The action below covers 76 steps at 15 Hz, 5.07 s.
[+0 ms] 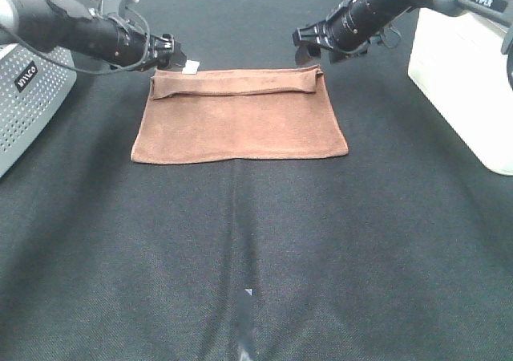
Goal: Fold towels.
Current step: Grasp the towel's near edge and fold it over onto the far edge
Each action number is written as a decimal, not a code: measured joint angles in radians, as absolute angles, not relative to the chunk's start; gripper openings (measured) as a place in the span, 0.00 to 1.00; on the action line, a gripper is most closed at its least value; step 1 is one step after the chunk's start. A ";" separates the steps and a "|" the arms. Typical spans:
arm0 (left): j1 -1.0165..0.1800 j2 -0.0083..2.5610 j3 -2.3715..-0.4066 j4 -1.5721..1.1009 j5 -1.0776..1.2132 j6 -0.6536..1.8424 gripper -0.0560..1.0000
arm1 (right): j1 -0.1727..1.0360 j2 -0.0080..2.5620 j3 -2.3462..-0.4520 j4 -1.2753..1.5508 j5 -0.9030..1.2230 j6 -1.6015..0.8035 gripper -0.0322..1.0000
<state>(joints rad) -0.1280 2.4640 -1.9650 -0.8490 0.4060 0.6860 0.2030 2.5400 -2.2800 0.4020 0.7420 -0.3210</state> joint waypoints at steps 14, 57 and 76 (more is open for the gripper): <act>-0.042 2.357 -1.895 -0.617 0.958 0.159 0.75 | 0.203 2.522 -2.280 0.333 1.208 -0.085 0.63; -0.097 2.353 -1.776 -0.565 0.936 0.147 0.06 | 0.123 2.572 -2.129 0.537 1.205 -0.121 0.03; -0.108 2.099 -1.524 -0.536 0.802 0.131 0.06 | 0.124 2.245 -1.728 0.604 1.021 -0.274 0.03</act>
